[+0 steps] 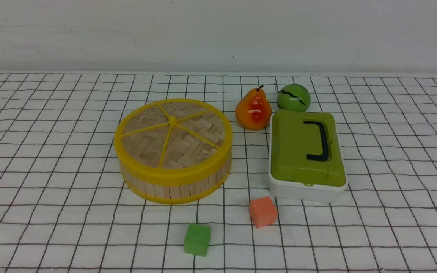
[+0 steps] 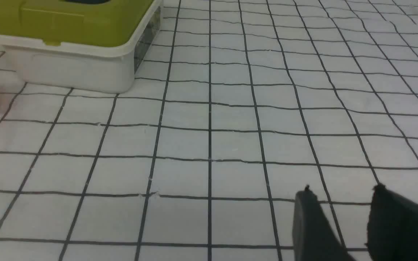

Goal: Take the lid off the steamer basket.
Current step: Use the left arm to lift the lid of the steamer

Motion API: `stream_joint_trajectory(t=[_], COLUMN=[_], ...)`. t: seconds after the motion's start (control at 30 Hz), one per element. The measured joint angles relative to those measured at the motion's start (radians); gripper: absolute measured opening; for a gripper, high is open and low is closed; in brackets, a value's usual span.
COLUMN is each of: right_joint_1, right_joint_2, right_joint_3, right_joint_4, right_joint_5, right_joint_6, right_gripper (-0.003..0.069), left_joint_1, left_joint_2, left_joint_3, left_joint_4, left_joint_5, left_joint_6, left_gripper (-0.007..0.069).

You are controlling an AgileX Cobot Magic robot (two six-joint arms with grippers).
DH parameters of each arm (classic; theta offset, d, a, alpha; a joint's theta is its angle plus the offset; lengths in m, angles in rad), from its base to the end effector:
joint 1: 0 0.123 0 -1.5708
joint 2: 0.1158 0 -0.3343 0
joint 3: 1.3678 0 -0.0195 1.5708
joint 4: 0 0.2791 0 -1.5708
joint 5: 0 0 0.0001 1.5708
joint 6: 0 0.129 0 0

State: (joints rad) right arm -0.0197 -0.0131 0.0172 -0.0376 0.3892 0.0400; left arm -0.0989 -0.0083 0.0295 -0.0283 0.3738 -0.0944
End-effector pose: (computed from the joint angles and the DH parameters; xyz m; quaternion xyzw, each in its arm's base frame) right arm 0.0669 -0.0032 0.1609 0.0143 0.8064 -0.0100 0.5911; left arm 0.0673 -0.0080 0.1576 -0.0058 0.8071 -0.0689 0.5864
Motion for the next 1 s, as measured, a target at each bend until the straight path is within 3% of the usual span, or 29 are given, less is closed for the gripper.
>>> stream_joint_trajectory(t=[1.0], right_joint_1=[0.000], right_joint_2=[0.000], right_joint_3=[0.000], right_joint_4=[0.000], right_joint_5=[0.000], right_joint_6=[0.000], right_gripper=[0.0239], left_joint_1=[0.000], left_joint_2=[0.000], left_joint_3=[0.000], left_joint_4=[0.000], left_joint_5=[0.000], left_joint_6=[0.000], left_gripper=[0.0030])
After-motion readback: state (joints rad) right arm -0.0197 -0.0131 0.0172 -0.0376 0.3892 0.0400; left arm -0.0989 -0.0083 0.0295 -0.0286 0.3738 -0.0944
